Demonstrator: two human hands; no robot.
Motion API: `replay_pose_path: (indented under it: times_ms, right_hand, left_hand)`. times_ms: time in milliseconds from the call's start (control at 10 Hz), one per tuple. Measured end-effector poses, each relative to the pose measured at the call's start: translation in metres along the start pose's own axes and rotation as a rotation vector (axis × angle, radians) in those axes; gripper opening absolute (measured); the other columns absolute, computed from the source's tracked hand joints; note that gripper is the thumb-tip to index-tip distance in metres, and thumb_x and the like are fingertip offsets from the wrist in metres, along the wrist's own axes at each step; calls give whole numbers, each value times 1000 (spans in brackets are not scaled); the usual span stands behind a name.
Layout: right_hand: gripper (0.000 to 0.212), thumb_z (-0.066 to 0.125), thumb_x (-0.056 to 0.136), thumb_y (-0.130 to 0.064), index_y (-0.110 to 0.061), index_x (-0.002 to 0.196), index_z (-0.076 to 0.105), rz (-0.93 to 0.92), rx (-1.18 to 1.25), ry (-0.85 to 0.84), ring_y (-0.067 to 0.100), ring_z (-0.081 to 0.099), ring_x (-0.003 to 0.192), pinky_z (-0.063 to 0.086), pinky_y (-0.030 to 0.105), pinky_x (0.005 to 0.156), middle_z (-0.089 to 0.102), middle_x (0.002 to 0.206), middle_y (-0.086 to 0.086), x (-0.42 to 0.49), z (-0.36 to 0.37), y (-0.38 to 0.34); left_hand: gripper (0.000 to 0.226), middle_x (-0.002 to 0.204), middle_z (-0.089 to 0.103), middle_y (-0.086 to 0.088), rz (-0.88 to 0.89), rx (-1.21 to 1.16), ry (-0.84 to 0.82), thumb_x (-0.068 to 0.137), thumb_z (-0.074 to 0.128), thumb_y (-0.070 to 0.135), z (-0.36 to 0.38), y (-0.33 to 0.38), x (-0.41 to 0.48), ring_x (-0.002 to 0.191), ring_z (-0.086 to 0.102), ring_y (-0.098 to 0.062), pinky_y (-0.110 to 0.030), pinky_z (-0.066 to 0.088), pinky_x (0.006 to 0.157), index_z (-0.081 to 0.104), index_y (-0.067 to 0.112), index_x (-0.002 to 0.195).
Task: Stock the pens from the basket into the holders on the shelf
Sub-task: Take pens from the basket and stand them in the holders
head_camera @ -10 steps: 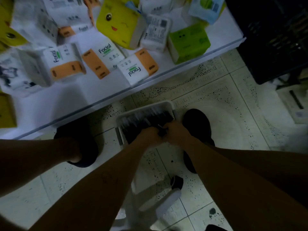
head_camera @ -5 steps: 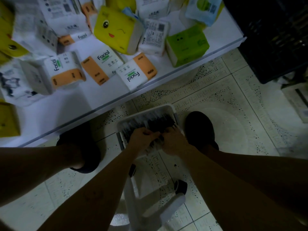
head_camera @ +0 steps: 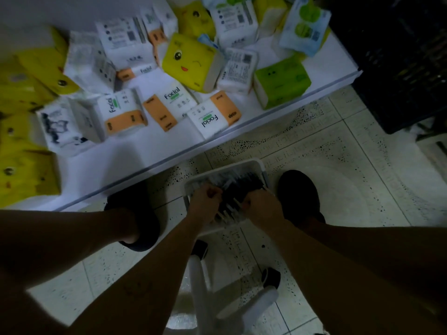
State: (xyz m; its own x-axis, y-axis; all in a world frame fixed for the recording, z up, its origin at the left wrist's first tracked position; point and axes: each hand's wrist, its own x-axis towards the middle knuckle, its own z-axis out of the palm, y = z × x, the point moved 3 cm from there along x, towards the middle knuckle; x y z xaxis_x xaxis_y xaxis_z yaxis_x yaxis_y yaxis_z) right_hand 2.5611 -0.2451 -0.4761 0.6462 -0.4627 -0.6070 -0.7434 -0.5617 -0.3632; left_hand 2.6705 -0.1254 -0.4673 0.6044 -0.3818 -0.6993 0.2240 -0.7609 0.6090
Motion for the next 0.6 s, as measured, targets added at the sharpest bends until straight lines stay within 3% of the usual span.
replay_pose_path:
  times_ms: [100, 200, 300, 400, 500, 600]
  right_hand:
    - [15, 56, 94, -15, -6, 96, 67, 49, 145, 33, 26, 60, 81, 41, 28, 66, 65, 92, 11, -8, -11, -2]
    - [22, 57, 91, -9, -7, 112, 51, 122, 305, 63, 22, 52, 85, 37, 26, 68, 50, 96, 6, -20, -27, -6]
    - [22, 58, 85, -6, -19, 96, 44, 195, 335, 13, 23, 52, 86, 48, 31, 80, 48, 86, 1, -32, -34, -13]
    - [20, 51, 90, -5, -24, 93, 52, 221, 363, -42, 26, 53, 80, 43, 45, 105, 56, 92, 9, -50, -38, -26]
    - [30, 34, 102, -11, -8, 119, 59, 122, 197, -12, 27, 50, 111, 21, 38, 115, 57, 120, 16, -60, -49, -34]
    - [31, 32, 105, -26, -9, 99, 57, 35, 381, 174, 19, 51, 77, 41, 30, 75, 56, 89, 7, -74, -66, -43]
  left_hand:
    - [22, 106, 58, -3, 56, -12, 30, 97, 46, 8, -8, 11, -13, 98, 57, -20, -33, 48, 83, 54, 12, 117]
    - [28, 112, 59, -9, 113, 30, 8, 101, 35, 10, -16, 20, -29, 102, 60, -24, -37, 52, 87, 49, 12, 125]
    - [31, 107, 63, -13, 163, 49, -57, 100, 33, 6, -23, 26, -48, 97, 64, -27, -36, 56, 81, 57, 11, 119]
    - [25, 97, 60, -3, 196, 67, -63, 97, 40, 6, -34, 32, -63, 86, 60, -17, -32, 53, 81, 59, 16, 109]
    - [19, 80, 59, 5, 263, 98, 2, 100, 42, 23, -47, 37, -77, 65, 56, -8, -21, 50, 59, 60, 28, 95]
    - [23, 70, 61, 2, 303, 29, 28, 101, 43, 22, -59, 44, -93, 57, 56, -7, -19, 45, 50, 63, 27, 90]
